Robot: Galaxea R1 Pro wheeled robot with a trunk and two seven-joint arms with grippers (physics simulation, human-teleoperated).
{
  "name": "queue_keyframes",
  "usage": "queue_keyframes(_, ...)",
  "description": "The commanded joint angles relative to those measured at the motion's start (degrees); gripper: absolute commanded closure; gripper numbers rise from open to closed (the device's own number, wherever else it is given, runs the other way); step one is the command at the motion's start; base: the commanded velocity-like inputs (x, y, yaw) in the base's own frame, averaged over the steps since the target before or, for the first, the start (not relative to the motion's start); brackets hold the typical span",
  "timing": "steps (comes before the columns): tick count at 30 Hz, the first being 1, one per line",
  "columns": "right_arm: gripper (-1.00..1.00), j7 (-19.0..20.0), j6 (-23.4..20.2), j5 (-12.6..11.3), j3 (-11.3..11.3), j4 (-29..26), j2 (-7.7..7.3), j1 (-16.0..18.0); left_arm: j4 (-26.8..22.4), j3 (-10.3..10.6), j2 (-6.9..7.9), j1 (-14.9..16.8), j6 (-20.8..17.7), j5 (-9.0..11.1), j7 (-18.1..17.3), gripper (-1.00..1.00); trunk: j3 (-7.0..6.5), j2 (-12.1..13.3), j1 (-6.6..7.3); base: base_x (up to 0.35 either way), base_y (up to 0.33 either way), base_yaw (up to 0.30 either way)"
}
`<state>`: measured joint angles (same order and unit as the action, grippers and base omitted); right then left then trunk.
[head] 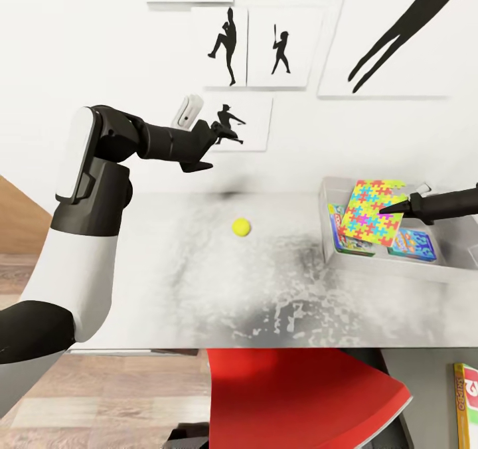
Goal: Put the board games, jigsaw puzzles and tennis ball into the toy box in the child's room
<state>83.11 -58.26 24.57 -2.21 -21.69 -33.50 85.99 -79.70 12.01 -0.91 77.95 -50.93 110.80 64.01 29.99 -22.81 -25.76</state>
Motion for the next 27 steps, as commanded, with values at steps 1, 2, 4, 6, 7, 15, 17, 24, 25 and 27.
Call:
queue_keyframes(1,1.00,0.48,-0.53,0.57,-0.25,-0.02,0.02,0.05,-0.02,-0.03,-0.03,0.05,-0.16,0.48,0.59,-1.00,0.18,-0.10,-0.03,0.000,0.000,0.000)
queue_keyframes(2,1.00,0.48,-0.53,0.57,-0.25,-0.02,0.02,0.07,-0.03,-0.02,-0.04,0.03,-0.15,0.48,0.59,-1.00,0.28,-0.10,-0.03,0.000,0.000,0.000)
queue_keyframes(4,1.00,0.48,-0.53,0.57,-0.25,-0.04,-0.01,0.08,-0.06,0.00,-0.04,-0.01,-0.15,0.47,0.59,-1.00,0.47,-0.10,-0.03,0.000,0.000,0.000)
queue_keyframes(6,1.00,0.48,-0.52,0.57,-0.25,-0.05,-0.04,0.09,-0.07,0.02,-0.04,-0.03,-0.15,0.47,0.59,-1.00,0.65,-0.10,-0.03,0.000,0.000,0.000)
queue_keyframes(7,1.00,0.48,-0.50,0.57,-0.25,-0.08,-0.07,0.10,-0.08,0.04,-0.05,-0.04,-0.14,0.47,0.59,-1.00,0.75,-0.10,-0.03,0.000,0.000,0.000)
queue_keyframes(15,1.00,0.48,-0.40,0.55,-0.25,-0.27,-0.79,0.13,-0.10,0.10,-0.05,-0.08,-0.17,0.47,0.59,-1.00,1.26,-0.10,-0.03,0.000,0.000,0.000)
queue_keyframes(17,1.00,0.48,-0.39,0.56,-0.25,-0.36,-1.07,0.13,-0.10,0.11,-0.05,-0.11,-0.17,0.47,0.59,-1.00,1.31,-0.10,-0.03,0.000,0.000,0.000)
queue_keyframes(24,1.00,0.48,-0.41,0.57,-0.30,-0.50,-1.45,0.14,-0.11,0.17,-0.04,-0.12,-0.21,0.47,0.59,-1.00,1.39,-0.10,-0.03,0.000,0.000,0.000)
queue_keyframes(25,1.00,0.48,-0.42,0.57,-0.30,-0.51,-1.48,0.14,-0.11,0.18,-0.04,-0.11,-0.21,0.47,0.59,-1.00,1.40,-0.10,-0.03,0.000,0.000,0.000)
queue_keyframes(27,1.00,0.48,-0.43,0.57,-0.32,-0.51,-1.51,0.14,-0.11,0.19,-0.05,-0.10,-0.20,0.47,0.59,-1.00,1.43,-0.10,-0.03,0.000,0.000,0.000)
